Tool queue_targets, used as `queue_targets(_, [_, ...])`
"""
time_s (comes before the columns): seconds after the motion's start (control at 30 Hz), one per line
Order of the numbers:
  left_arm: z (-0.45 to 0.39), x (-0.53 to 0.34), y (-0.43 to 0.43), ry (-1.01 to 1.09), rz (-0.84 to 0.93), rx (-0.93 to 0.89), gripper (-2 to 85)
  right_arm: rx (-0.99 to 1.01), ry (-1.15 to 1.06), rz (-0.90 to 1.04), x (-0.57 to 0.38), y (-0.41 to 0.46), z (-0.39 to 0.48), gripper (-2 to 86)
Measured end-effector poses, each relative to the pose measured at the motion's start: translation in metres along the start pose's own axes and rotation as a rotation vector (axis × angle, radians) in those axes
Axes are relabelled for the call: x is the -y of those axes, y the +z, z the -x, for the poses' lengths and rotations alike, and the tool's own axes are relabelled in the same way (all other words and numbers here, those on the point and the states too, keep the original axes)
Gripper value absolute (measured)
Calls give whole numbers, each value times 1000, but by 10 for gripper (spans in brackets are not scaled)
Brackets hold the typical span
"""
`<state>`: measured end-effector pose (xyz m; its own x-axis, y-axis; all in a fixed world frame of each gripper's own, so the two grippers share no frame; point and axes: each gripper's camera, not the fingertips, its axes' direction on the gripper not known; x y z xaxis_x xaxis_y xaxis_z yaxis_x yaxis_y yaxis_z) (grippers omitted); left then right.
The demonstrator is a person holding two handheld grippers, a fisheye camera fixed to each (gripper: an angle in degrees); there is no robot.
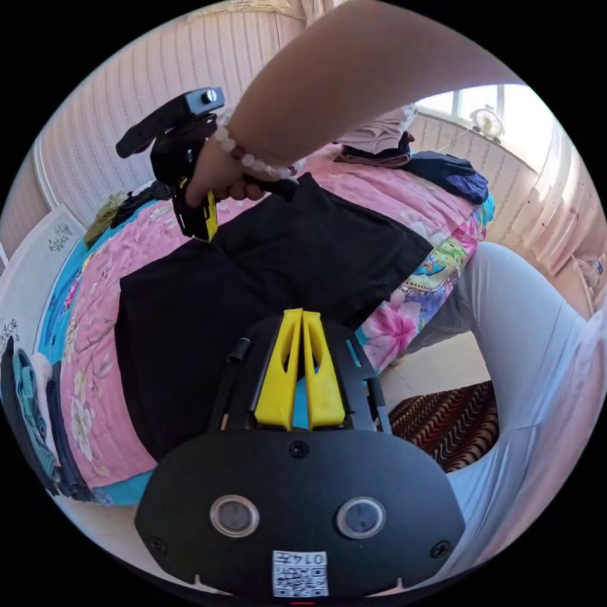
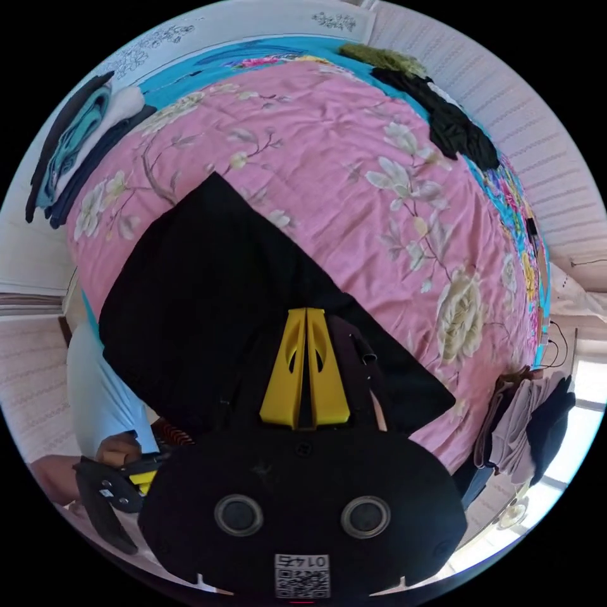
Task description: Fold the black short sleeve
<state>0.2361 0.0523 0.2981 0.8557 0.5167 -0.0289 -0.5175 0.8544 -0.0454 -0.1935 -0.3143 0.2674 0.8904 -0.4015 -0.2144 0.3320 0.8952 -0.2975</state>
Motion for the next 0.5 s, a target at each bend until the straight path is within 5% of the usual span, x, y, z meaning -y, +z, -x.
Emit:
queue_targets(0.3, [-16,-8,3,-44,-40,-31,-10,136,183,19,-5,16,-52,-3])
queue_targets(0.5, [-57,-8,-39,87,-254,30,-8,328,389,-305,-99,-30,-115,0])
